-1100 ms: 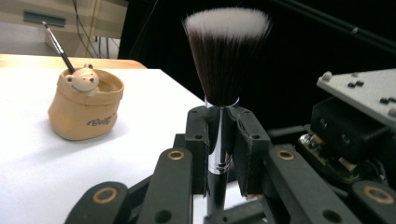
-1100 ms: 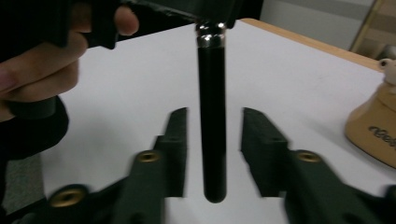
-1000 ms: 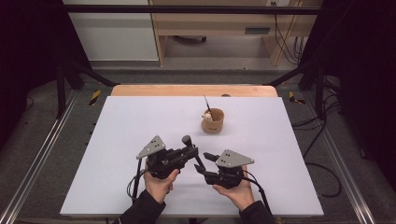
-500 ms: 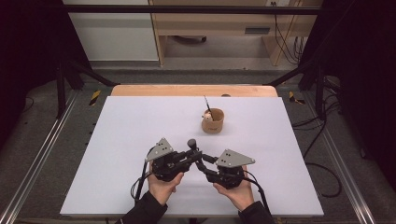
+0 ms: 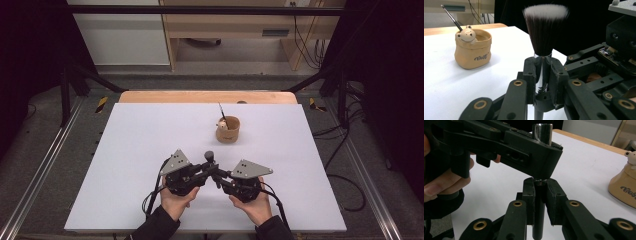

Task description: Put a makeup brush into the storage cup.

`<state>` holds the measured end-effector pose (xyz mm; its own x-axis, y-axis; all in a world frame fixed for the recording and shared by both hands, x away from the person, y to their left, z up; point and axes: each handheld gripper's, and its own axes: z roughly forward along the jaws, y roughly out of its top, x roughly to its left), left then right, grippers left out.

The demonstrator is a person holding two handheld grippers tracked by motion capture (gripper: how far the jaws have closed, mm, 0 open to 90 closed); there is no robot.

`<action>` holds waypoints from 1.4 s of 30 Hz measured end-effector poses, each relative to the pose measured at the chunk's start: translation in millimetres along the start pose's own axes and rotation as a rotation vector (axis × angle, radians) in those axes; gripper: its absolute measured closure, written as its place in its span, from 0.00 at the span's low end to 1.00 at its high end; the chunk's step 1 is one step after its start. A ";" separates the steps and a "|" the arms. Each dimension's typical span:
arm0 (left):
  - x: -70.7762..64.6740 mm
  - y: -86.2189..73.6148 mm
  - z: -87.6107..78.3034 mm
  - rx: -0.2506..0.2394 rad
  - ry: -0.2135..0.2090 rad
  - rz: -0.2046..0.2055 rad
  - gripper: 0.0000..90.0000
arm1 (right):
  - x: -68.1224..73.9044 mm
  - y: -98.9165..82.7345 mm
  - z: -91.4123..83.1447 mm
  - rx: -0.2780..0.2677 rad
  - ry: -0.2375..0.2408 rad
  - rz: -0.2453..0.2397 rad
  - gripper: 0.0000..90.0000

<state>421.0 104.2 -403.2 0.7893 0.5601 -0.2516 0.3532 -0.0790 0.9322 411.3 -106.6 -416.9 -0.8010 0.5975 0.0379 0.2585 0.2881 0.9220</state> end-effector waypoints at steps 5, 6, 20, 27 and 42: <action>0.5 1.1 -0.2 0.002 -0.006 -0.004 0.85 | 0.0 -0.1 -0.5 -0.007 0.002 -0.001 0.88; 0.9 1.6 -0.4 0.002 -0.008 -0.002 0.85 | -0.3 -0.2 -0.5 -0.009 0.005 -0.001 0.88; 12.3 10.1 -16.4 0.020 0.020 0.052 0.55 | -15.4 -1.8 -11.8 -0.029 -0.044 0.044 0.88; 26.5 7.0 -35.4 0.037 0.059 0.100 0.41 | -25.7 -2.9 -21.2 -0.036 -0.081 0.061 0.88; 61.9 3.7 -94.4 0.042 0.199 0.123 0.21 | -36.2 -1.0 -40.8 -0.063 -0.134 0.069 0.88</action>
<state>423.7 216.4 -390.8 0.7147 0.6952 -0.0764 0.2840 -0.1886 0.9401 418.0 -159.0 -403.5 -0.7021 0.7100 0.0543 0.2728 0.1978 0.9415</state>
